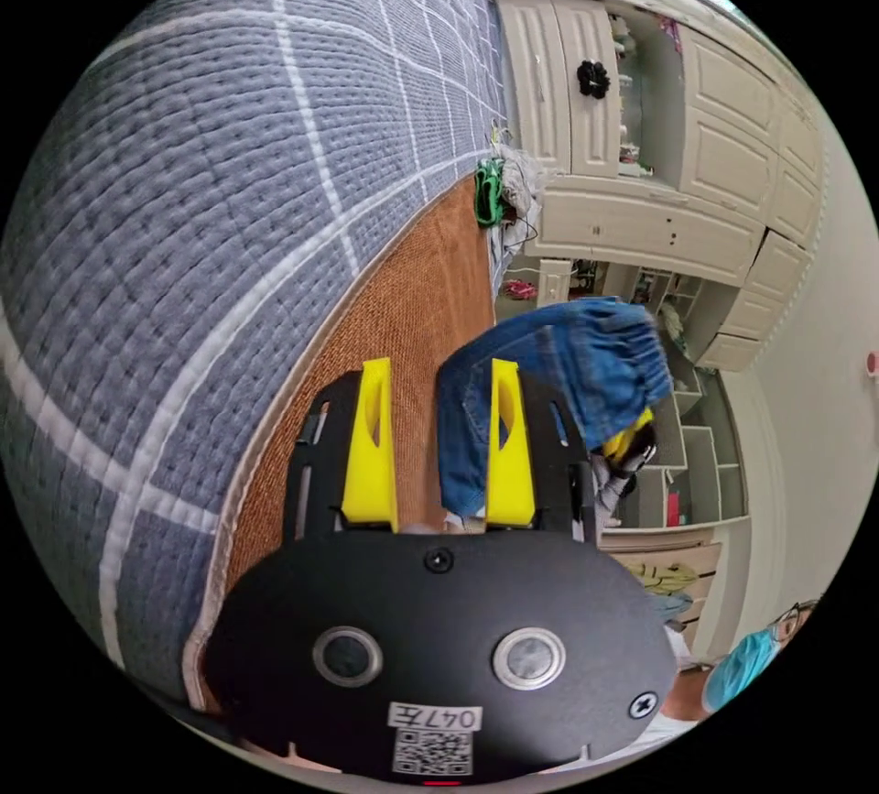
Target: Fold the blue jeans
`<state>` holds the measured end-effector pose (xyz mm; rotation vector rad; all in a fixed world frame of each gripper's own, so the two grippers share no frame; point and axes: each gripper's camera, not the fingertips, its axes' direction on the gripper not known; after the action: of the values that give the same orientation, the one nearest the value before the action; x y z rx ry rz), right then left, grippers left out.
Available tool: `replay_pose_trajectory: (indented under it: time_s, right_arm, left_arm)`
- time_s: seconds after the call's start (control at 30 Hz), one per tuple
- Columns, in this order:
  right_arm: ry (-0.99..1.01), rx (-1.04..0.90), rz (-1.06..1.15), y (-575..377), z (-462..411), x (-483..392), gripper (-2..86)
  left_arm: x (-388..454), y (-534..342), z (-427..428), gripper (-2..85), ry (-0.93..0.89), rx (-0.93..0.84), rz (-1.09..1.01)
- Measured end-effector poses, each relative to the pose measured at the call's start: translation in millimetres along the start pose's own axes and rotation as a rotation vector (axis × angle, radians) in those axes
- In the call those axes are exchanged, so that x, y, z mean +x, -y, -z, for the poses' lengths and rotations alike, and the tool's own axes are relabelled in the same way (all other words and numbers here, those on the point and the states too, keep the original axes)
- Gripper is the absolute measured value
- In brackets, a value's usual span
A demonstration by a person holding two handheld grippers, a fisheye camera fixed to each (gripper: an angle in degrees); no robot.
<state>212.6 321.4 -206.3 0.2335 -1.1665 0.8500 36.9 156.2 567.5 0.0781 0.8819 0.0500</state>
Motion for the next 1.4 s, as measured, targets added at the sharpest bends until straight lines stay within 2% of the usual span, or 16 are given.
replay_pose_trajectory:
  time_s: [0.1,0.23,0.37,0.53,0.67,0.7,0.77,0.8,0.83,0.9,0.97,1.1,1.2,1.27,1.4]
  right_arm:
    - [0.118,0.069,-0.003,31.1,5.1,-5.6,1.4]
    - [0.233,0.058,0.018,81.3,-33.9,-39.6,1.4]
    - [0.231,0.037,0.082,124.0,-89.0,-93.4,1.4]
    - [0.211,0.034,0.215,134.9,-164.4,-179.7,1.6]
    - [0.199,-0.112,0.340,98.8,-295.5,-264.1,5.3]
    - [0.196,-0.152,0.363,90.6,-319.1,-273.8,6.9]
    - [0.239,-0.351,0.387,63.4,-398.4,-289.8,11.8]
    - [0.278,-0.368,0.376,59.0,-406.5,-287.7,11.4]
    - [0.364,-0.346,0.345,52.9,-407.9,-277.8,10.7]
    - [0.411,-0.299,0.354,48.2,-393.8,-258.7,8.3]
    - [0.371,-0.270,0.388,37.4,-362.3,-220.7,6.0]
    - [0.306,-0.258,0.319,-9.1,-292.0,-133.0,2.2]
    - [0.172,-0.263,0.223,-84.0,-217.9,-55.0,-0.2]
    - [0.064,-0.306,0.068,-167.0,-161.8,6.8,-0.8]
    - [-0.057,-0.394,-0.169,-299.4,-95.3,78.4,-1.2]
  left_arm:
    - [-24.6,-3.6,27.5,13.6,-0.118,0.078,0.093]
    - [-32.2,-4.6,51.2,12.2,-0.153,0.126,0.138]
    - [-15.9,1.0,66.8,10.9,-0.197,0.088,0.087]
    - [-12.9,1.3,94.2,10.0,-0.280,0.110,0.119]
    - [4.0,10.5,115.0,9.8,-0.275,0.098,0.107]
    - [9.9,14.2,120.2,9.8,-0.267,0.085,0.101]
    - [17.9,17.7,129.1,9.8,-0.264,0.071,0.096]
    - [22.9,18.0,136.8,9.8,-0.267,0.072,0.096]
    - [25.4,17.7,141.2,9.8,-0.268,0.076,0.097]
    - [38.5,16.7,158.2,9.3,-0.262,0.089,0.096]
    - [53.2,16.8,166.4,8.5,-0.254,0.091,0.083]
    - [92.9,14.0,171.1,5.5,-0.232,0.036,0.033]
    - [120.1,6.1,177.9,2.0,-0.246,0.027,0.012]
    - [140.6,-0.9,185.8,0.0,-0.221,0.040,-0.017]
    - [213.5,-21.7,199.4,-0.9,-0.095,0.036,-0.209]
